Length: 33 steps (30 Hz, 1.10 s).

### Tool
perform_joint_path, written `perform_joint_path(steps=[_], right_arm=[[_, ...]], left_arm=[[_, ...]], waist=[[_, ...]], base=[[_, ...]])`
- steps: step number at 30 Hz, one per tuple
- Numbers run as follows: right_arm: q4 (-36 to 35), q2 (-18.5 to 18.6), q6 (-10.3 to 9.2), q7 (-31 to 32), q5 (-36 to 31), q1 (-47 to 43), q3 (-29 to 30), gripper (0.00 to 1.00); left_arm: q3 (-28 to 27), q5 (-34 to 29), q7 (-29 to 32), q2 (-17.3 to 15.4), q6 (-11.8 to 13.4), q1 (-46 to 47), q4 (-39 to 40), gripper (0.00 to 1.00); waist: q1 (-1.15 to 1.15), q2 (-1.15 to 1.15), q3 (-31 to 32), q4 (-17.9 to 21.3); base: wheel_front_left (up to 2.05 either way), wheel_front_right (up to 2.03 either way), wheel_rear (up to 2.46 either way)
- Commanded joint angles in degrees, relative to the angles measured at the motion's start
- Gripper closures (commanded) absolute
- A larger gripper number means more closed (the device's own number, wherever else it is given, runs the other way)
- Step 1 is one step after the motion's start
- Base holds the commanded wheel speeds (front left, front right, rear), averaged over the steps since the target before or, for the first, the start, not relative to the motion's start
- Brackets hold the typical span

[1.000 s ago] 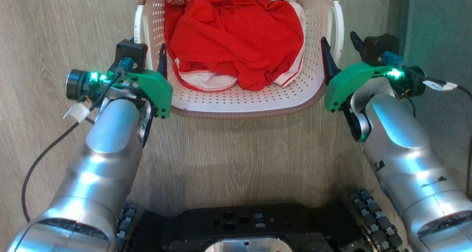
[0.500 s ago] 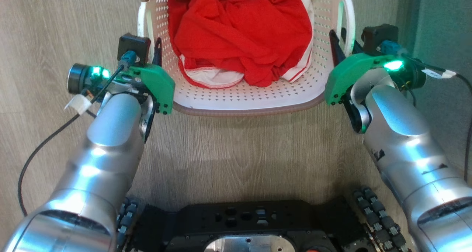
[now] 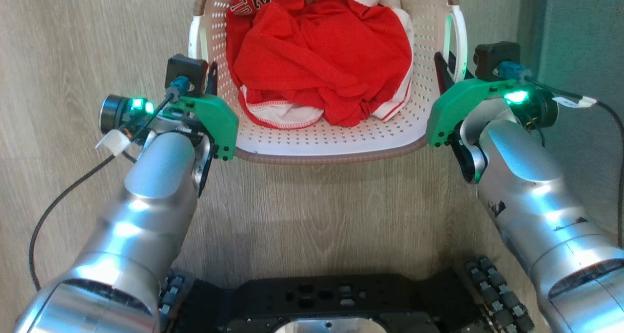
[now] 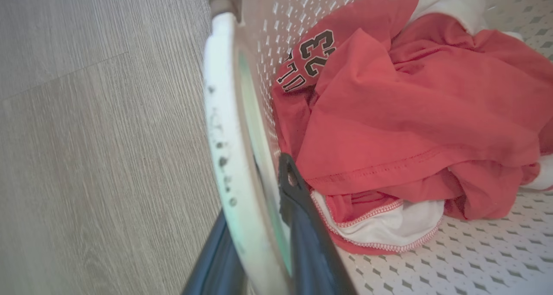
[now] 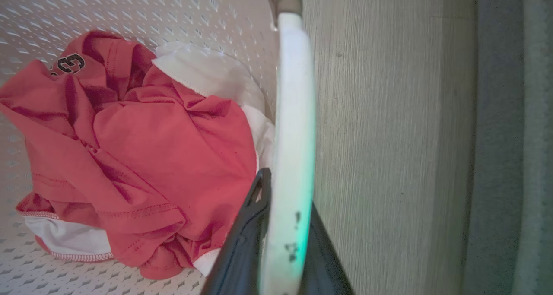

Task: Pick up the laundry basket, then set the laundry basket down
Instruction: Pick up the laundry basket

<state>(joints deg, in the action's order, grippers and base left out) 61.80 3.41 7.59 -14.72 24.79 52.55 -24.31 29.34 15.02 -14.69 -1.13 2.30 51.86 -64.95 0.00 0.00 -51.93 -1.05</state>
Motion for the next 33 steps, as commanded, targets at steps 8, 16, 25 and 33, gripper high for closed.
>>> perform_joint_path(steps=[8, 16, 25, 33], right_arm=[[2.2, -0.5, -0.1, -0.3, 2.4, -4.3, -3.0, 1.0], [6.2, -0.5, -0.1, 1.3, 6.7, -7.1, -7.5, 1.0], [8.6, -0.5, -0.1, 7.6, 12.4, -11.6, -11.9, 1.0], [9.9, -0.5, -0.1, 11.6, 16.1, -17.5, -14.9, 1.0]], left_arm=[[1.6, 1.0, -0.3, -1.8, 0.6, -3.4, -2.2, 1.0], [4.0, 5.6, 0.4, -1.8, -0.8, -7.2, -4.6, 1.0], [7.7, 10.3, 5.7, -1.8, -2.2, -13.1, -6.2, 1.0], [10.9, 13.8, 11.6, -1.8, -3.0, -19.1, -6.5, 1.0]], waist=[[0.0, 0.0, 5.5, 1.0], [0.0, 0.0, 13.5, 1.4], [0.0, 0.0, 24.4, 1.4], [0.0, 0.0, 35.0, 0.8]], base=[[0.0, 0.0, 0.0], [0.0, 0.0, 0.0], [0.0, 0.0, 0.0], [0.0, 0.0, 0.0]])
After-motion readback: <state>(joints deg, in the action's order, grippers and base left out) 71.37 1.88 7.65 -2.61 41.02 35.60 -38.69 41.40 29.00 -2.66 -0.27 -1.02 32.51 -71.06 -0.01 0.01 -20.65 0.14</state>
